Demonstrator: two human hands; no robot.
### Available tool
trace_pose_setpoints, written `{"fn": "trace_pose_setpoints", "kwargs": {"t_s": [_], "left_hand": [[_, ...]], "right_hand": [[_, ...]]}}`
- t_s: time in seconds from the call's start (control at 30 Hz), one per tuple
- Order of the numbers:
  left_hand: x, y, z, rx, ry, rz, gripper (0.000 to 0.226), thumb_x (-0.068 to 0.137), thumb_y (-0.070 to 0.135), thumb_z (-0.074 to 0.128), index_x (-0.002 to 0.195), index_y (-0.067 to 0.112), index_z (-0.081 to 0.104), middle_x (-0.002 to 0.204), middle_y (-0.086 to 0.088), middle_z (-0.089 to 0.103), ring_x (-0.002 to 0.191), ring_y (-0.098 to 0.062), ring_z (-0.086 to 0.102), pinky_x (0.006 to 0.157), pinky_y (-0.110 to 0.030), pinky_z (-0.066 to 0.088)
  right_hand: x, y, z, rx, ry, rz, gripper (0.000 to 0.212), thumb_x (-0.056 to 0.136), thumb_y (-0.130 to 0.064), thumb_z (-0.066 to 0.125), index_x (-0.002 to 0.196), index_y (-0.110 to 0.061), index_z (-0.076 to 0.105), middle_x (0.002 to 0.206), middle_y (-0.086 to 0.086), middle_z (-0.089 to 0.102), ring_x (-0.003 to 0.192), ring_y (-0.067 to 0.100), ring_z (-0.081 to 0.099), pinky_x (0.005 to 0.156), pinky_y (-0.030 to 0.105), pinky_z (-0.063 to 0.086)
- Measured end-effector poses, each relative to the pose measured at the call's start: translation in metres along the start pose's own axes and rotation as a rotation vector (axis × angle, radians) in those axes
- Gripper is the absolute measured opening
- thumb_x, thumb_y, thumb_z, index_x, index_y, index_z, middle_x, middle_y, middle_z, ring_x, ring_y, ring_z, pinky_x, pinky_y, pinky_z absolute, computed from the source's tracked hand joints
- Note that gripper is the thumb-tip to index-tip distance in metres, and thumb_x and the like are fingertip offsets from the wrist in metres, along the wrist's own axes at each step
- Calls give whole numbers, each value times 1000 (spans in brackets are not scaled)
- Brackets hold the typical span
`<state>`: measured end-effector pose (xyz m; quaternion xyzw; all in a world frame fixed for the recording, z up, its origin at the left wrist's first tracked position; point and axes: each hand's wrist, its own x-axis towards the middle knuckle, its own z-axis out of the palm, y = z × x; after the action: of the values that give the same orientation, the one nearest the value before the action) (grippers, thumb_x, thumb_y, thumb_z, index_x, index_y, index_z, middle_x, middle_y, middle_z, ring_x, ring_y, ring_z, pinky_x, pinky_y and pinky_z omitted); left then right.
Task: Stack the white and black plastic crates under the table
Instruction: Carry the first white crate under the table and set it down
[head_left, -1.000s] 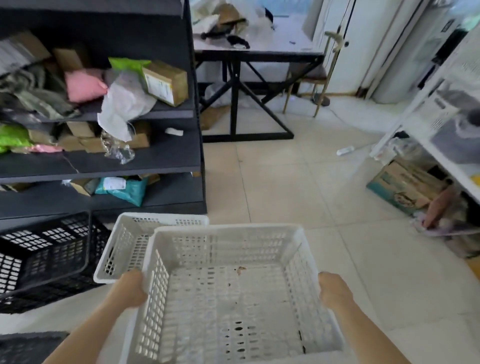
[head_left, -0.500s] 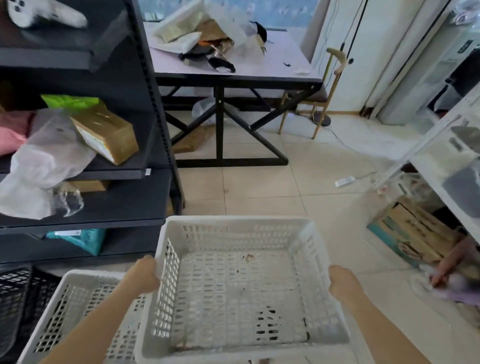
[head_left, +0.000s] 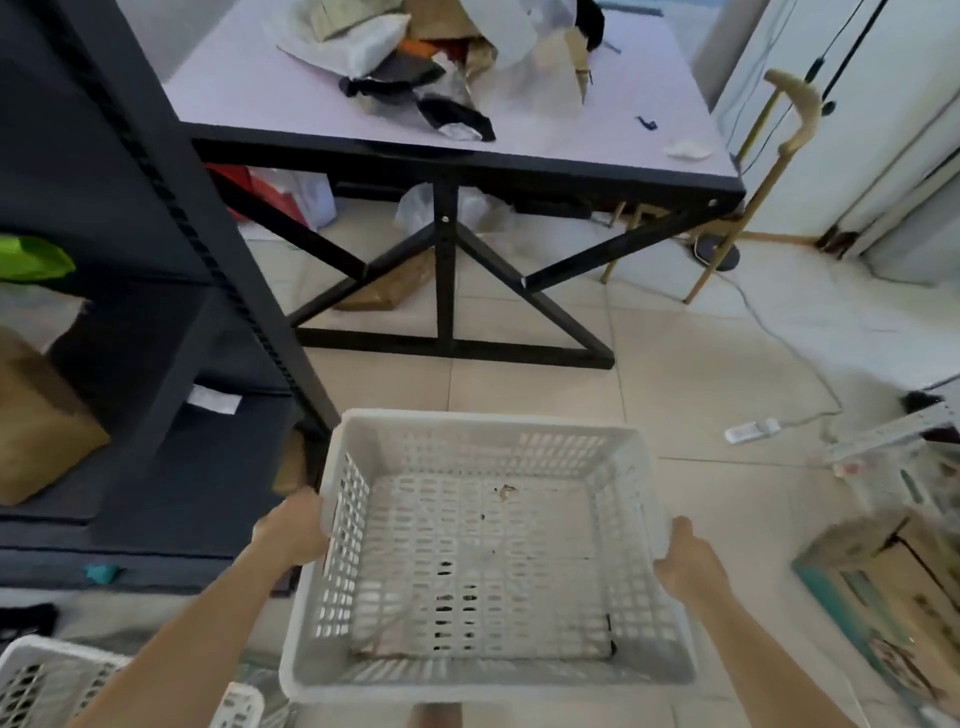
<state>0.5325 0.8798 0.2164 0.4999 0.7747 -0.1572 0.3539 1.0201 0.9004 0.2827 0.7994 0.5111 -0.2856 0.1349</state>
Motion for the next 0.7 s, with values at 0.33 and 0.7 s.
{"fn": "trace_pose_setpoints", "kwargs": {"t_s": [0.33, 0.7], "left_hand": [[142, 99, -91, 15, 9, -53, 28, 81, 16, 63, 101, 2, 48, 80, -4, 55, 73, -24, 58, 54, -29, 43], [347, 147, -45, -206, -155, -164, 59, 94, 6, 46, 147, -6, 23, 131, -24, 52, 107, -33, 58, 75, -32, 46]], "right_hand": [[175, -101, -47, 123, -128, 104, 48, 88, -10, 50, 132, -2, 33, 111, 17, 56, 82, 29, 51, 61, 31, 41], [372, -147, 17, 162, -94, 151, 52, 87, -19, 56, 134, -5, 37, 129, 19, 56, 111, 36, 57, 77, 31, 42]]}}
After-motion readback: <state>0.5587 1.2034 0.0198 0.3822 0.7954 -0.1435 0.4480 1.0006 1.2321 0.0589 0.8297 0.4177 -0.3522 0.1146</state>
